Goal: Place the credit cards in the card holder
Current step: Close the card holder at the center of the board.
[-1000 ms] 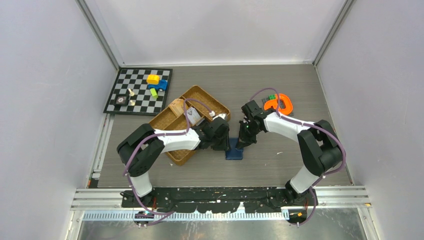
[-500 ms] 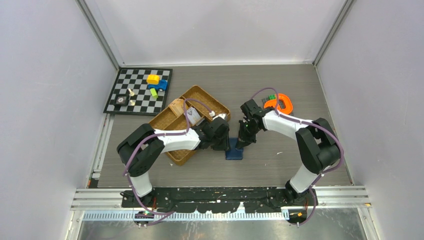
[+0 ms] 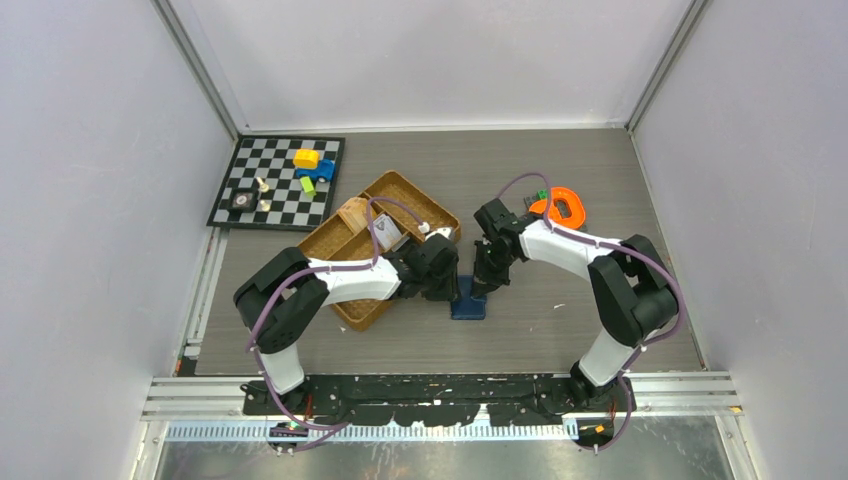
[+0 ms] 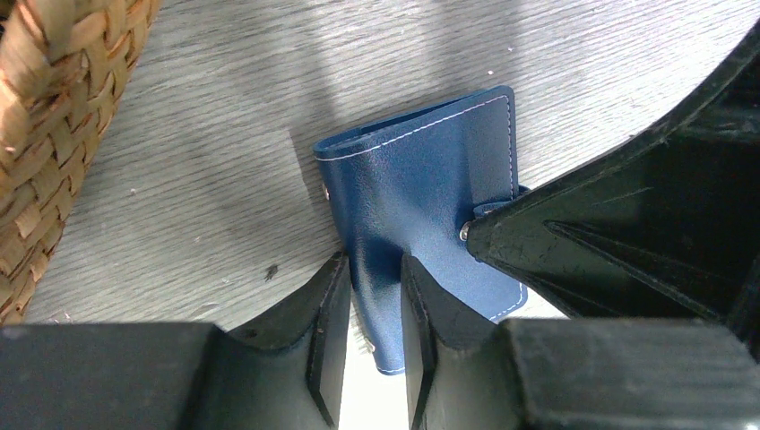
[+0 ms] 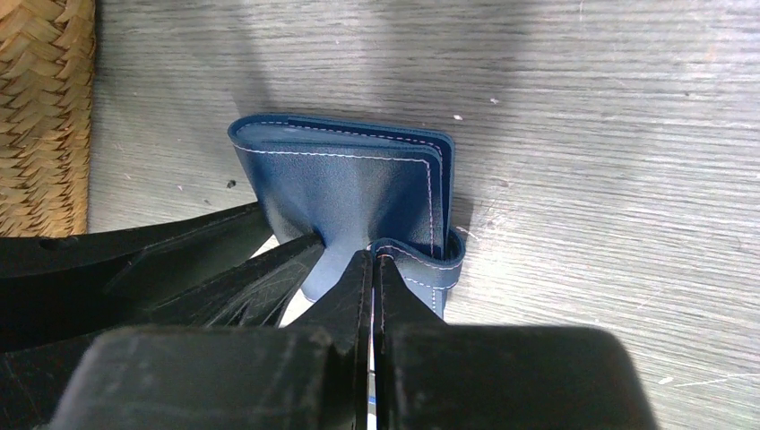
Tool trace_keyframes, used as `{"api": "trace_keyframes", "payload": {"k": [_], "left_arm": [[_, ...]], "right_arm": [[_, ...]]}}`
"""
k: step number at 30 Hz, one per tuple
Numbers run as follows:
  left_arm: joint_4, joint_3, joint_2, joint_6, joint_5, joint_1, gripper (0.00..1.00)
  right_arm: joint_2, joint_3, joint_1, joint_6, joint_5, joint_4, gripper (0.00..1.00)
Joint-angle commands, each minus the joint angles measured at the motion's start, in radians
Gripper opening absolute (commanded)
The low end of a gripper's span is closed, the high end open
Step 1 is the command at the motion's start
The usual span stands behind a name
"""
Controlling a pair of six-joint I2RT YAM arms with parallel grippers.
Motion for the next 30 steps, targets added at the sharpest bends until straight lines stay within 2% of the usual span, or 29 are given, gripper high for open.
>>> {"api": "trace_keyframes", "payload": {"k": [1,30], "left_arm": [[-0.07,-0.043,0.05,0.024,-0.019,-0.008,0.26],[0.044,-0.11,0.033,-0.001,0.038,-0.008,0.24]], "right_arm": [[0.171,-0.055,0.061,0.025,0.167,0.14,0.0],[0.369,0.025,0.134,0.103,0.326,0.115,0.0]]}}
